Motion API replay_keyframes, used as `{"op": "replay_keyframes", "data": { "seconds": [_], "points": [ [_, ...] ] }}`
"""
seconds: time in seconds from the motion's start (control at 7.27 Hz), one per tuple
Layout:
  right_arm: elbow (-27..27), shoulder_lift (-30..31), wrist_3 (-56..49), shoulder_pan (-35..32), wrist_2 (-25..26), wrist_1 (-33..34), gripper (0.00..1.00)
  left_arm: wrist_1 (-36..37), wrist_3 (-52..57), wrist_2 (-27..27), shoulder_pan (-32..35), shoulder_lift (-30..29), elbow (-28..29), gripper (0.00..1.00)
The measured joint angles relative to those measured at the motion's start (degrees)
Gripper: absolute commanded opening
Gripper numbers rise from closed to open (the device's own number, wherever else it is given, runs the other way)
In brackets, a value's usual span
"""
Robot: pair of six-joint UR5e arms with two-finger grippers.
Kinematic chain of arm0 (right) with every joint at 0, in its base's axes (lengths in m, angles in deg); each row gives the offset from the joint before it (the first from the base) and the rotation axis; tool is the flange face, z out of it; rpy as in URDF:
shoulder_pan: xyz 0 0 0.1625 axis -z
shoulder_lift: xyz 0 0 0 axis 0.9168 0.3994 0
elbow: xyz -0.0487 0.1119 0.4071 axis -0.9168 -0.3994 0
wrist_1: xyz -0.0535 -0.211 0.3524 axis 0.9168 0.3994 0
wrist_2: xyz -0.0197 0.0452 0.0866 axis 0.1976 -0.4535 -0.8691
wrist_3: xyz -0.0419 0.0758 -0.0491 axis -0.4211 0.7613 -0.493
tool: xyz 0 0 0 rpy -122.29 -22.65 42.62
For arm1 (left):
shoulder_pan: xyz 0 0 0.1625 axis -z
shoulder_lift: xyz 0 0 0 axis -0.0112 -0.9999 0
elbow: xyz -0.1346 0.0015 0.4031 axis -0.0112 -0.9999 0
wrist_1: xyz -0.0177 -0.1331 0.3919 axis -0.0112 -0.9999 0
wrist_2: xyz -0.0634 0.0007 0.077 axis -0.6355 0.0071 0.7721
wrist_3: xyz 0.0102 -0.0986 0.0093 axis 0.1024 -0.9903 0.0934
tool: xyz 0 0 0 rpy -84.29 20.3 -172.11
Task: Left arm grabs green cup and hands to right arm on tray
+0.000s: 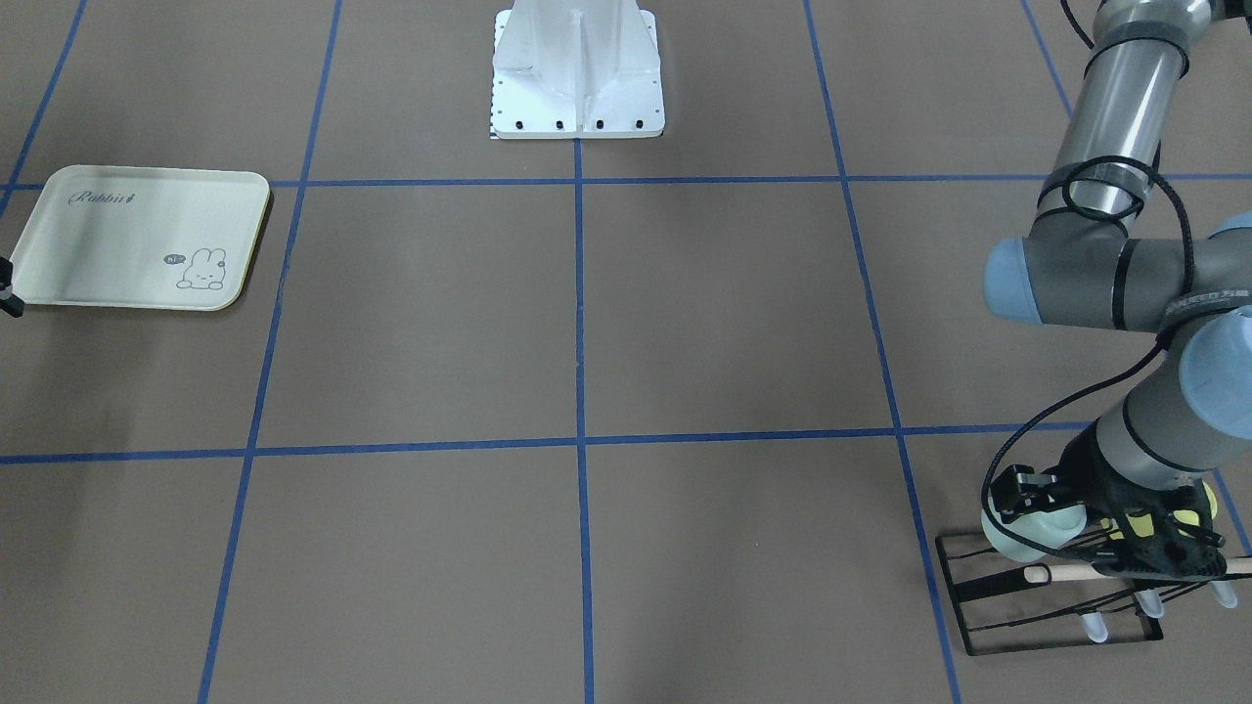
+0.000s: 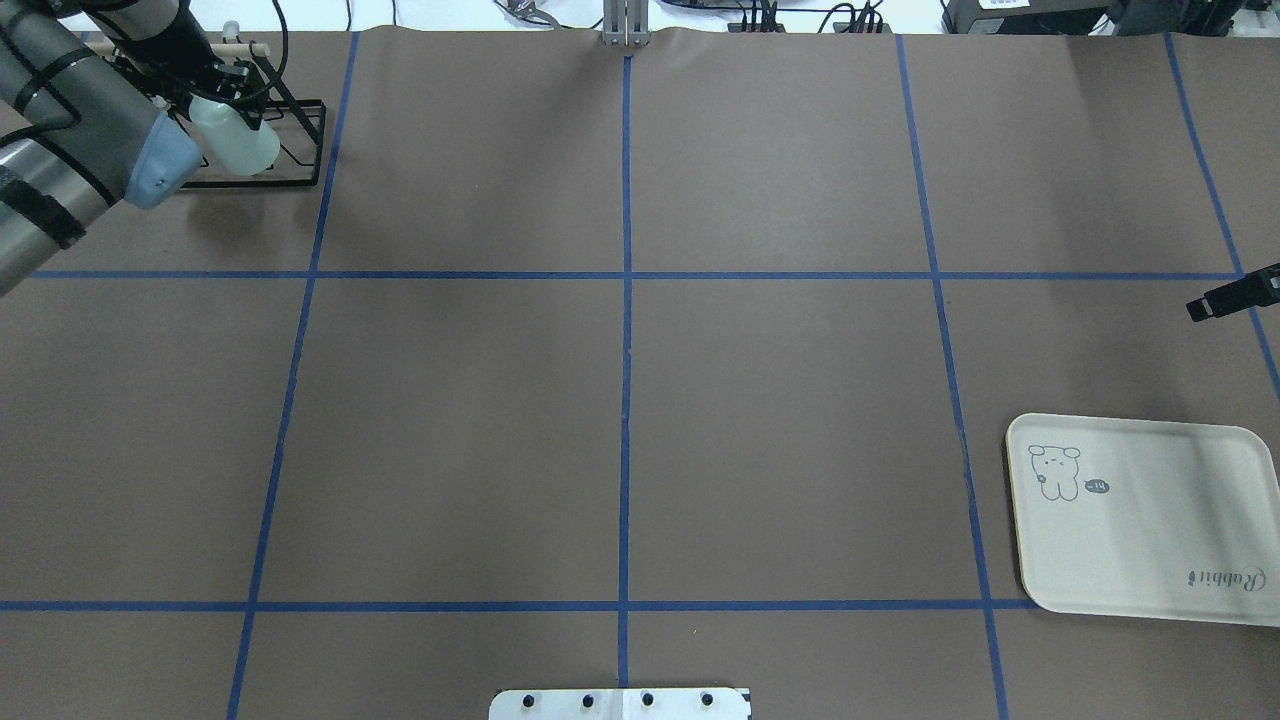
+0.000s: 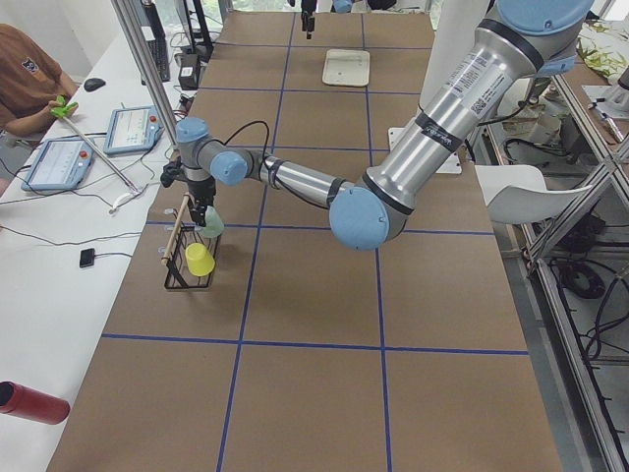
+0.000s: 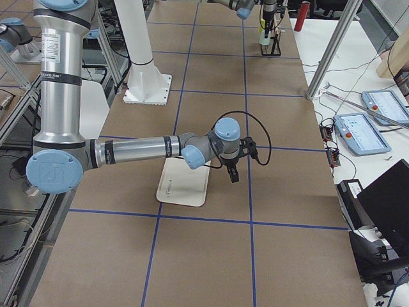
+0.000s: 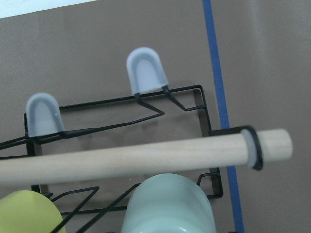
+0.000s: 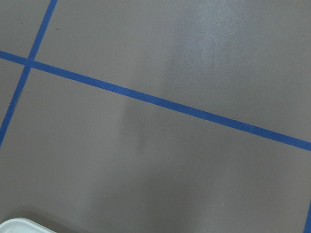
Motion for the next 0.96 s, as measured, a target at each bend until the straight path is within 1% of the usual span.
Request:
{"op": "replay_keyframes", "data": {
  "seconds": [0.14, 0.28, 0.69, 0.96],
  "points": [
    [0.27, -0.40, 0.02, -0.03, 0.00, -0.01, 1.00, 0.40, -0.02, -0.25, 0.44, 0.10, -1.30, 0.00],
    [0.74, -0.72, 0.05, -0.06, 0.00, 0.00, 1.00, 1.63, -0.05, -0.91, 1.35, 0.29, -3.81, 0.00],
    [2.36, -1.76, 4.29, -0.07, -0.64, 0.05, 1.00, 11.73, -0.21, -3.72, 4.50, 0.33, -15.78, 0.00],
    [3.01, -3.41, 8.88, 0.12, -2.72, 0.05, 1.00, 17.22, -3.26, -4.51, 5.17, -0.34, -23.17, 0.00]
  ]
}}
